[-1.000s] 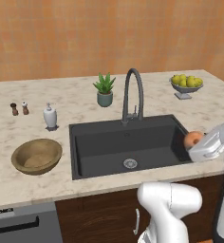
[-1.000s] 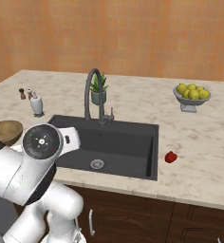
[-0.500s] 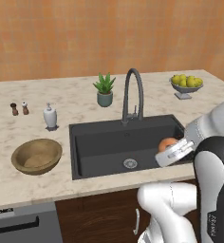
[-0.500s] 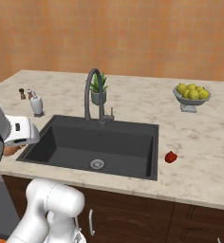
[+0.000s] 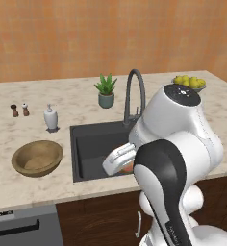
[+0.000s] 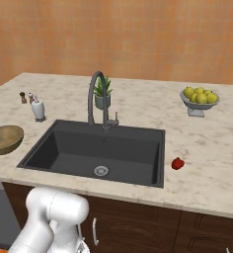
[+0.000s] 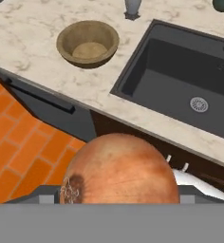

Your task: Pick the onion from the sink and place it in the bowl. Then pick the bowl and place it in the microwave. Then close the microwave door and press the start button.

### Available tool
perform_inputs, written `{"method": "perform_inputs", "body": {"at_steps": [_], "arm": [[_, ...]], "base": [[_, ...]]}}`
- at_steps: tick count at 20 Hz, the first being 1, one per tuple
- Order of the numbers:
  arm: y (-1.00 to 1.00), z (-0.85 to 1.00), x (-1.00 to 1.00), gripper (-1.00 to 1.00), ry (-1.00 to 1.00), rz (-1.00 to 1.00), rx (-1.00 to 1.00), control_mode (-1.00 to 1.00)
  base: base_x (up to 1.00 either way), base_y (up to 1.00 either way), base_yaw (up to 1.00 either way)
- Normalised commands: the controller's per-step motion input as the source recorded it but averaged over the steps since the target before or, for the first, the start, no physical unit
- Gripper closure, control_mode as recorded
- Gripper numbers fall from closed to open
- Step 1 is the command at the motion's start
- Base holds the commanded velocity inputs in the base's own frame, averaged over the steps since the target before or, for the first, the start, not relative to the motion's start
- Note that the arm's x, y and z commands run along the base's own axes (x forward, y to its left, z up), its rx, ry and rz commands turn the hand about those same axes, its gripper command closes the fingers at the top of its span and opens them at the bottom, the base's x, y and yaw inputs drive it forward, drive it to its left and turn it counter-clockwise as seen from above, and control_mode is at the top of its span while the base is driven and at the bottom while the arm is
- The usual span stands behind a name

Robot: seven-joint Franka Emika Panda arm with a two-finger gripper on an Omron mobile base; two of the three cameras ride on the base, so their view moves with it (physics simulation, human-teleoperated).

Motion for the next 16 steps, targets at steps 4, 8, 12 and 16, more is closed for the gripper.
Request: {"method": "perform_inputs", "body": {"at_steps": [4, 8, 12, 16], "arm": [[0.35, -0.03, 0.06, 1.0, 0.01, 0.0, 0.0, -1.0], [0.55, 0.0, 0.78, 1.0, 0.0, 0.0, 0.0, -1.0], [0.46, -0.02, 0.84, 1.0, 0.0, 0.0, 0.0, -1.0], [0.44, -0.12, 0.69, 1.0, 0.03, 0.0, 0.0, -1.0]], "base": [[0.0, 0.0, 0.0], [0.0, 0.0, 0.0], [0.0, 0.0, 0.0], [0.0, 0.0, 0.0]]}}
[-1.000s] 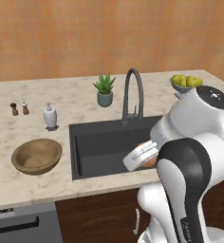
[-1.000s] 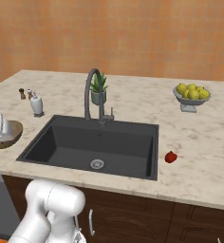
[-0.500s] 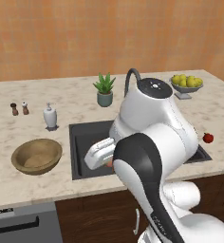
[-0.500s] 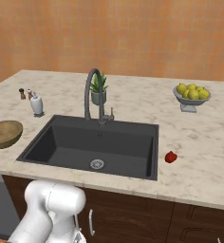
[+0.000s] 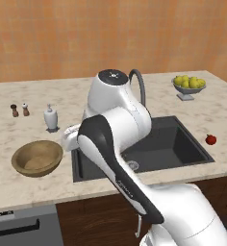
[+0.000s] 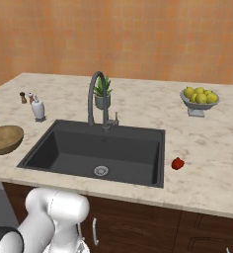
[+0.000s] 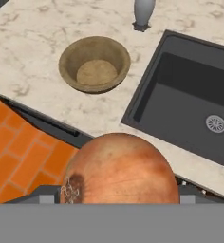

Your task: Pick the onion from the sink and place it in the bowl. Then pick the bowl and place it in the microwave. Then close the microwave door and press the start button.

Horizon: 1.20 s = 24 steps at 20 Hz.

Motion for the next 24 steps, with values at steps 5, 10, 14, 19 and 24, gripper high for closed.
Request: {"method": "perform_inputs", "body": {"at_steps": [5, 10, 14, 19, 24], "arm": [[0.34, -0.16, 0.63, 1.0, 0.04, 0.0, 0.0, -1.0], [0.3, -0.06, 0.63, 1.0, 0.04, 0.0, 0.0, -1.0], [0.28, -0.14, 0.58, 1.0, 0.05, 0.0, 0.0, -1.0], [0.23, -0.27, 0.43, 1.0, 0.07, 0.0, 0.0, -1.0], [0.29, -0.4, 0.37, 1.0, 0.09, 0.0, -0.04, -1.0]], "base": [[0.0, 0.0, 0.0], [0.0, 0.0, 0.0], [0.0, 0.0, 0.0], [0.0, 0.0, 0.0], [0.0, 0.0, 0.0]]}}
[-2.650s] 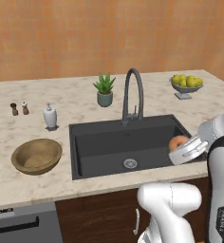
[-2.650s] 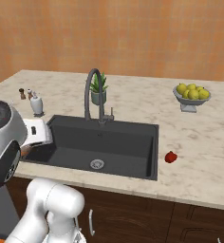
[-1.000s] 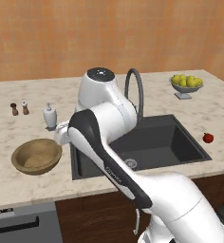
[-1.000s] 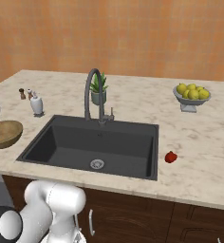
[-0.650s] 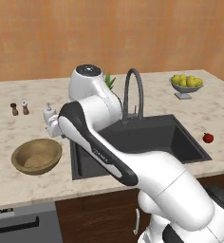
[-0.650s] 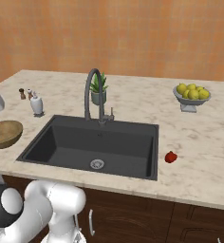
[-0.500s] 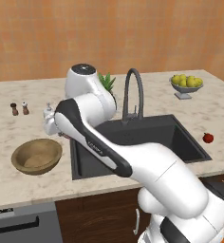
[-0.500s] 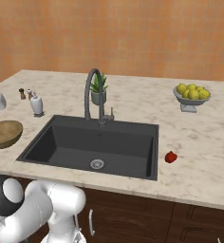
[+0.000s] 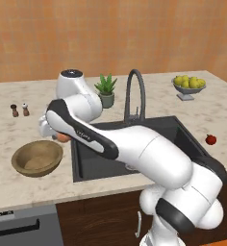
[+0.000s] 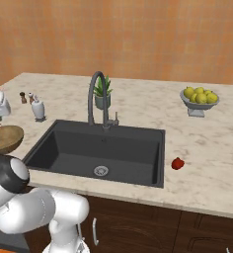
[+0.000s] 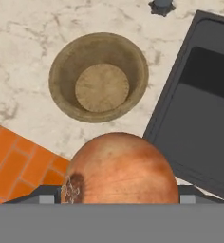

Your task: Pick the onion from the sink and place it in the bowl. Then pick the bowl and place it in the microwave. Then close the microwave door and press the start button.

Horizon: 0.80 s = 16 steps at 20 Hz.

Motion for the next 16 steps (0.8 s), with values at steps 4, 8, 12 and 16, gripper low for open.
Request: {"method": "perform_inputs", "body": {"at_steps": [4, 8, 12, 16], "arm": [[0.3, -0.36, 0.4, 1.0, 0.07, 0.0, -0.05, -1.0], [0.18, -0.34, 0.45, 1.0, 0.06, 0.0, -0.02, -1.0], [0.06, -0.32, 0.44, 1.0, 0.04, 0.0, 0.0, -1.0], [0.13, -0.23, 0.37, 1.0, 0.05, -0.01, -0.02, -1.0]], "base": [[0.0, 0.0, 0.0], [0.0, 0.0, 0.0], [0.0, 0.0, 0.0], [0.0, 0.0, 0.0]]}}
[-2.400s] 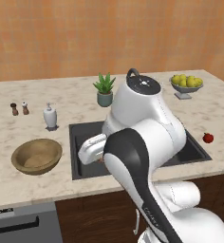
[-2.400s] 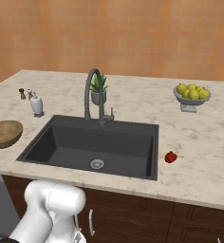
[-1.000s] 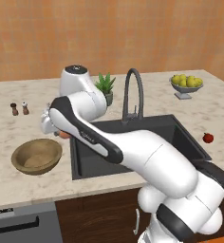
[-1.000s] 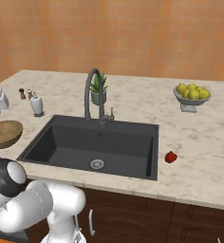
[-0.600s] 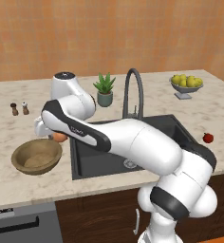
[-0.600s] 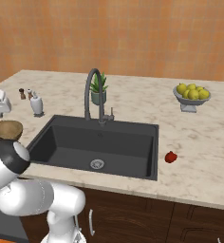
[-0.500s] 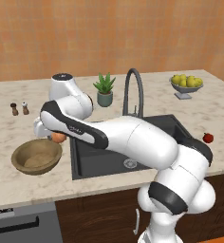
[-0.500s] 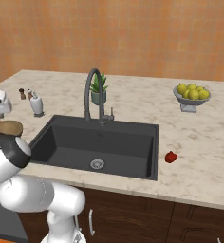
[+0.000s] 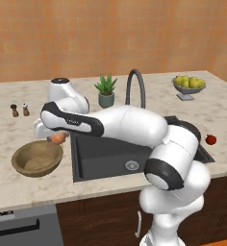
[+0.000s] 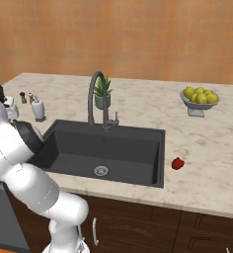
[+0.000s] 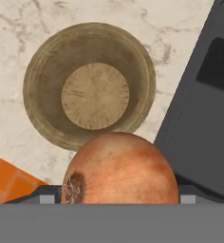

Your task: Pick the onion from the sink and place it in the bowl. Then pick the bowl and place it in the microwave. Then close the microwave door and press the start button.

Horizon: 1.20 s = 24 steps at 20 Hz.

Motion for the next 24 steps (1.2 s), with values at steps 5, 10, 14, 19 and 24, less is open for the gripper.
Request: {"method": "perform_inputs", "body": {"at_steps": [5, 10, 14, 19, 24], "arm": [[0.18, -0.32, 0.24, 1.0, 0.05, -0.02, -0.04, -1.0], [0.25, -0.3, 0.09, 1.0, 0.01, -0.04, -0.03, -1.0], [0.35, -0.32, 0.08, 1.0, 0.01, -0.05, -0.06, -1.0], [0.34, -0.35, 0.16, 1.0, 0.03, -0.04, -0.07, -1.0], [0.25, -0.29, 0.2, 1.0, 0.06, -0.04, -0.04, -1.0]], "base": [[0.0, 0.0, 0.0], [0.0, 0.0, 0.0], [0.0, 0.0, 0.0], [0.0, 0.0, 0.0], [0.0, 0.0, 0.0]]}}
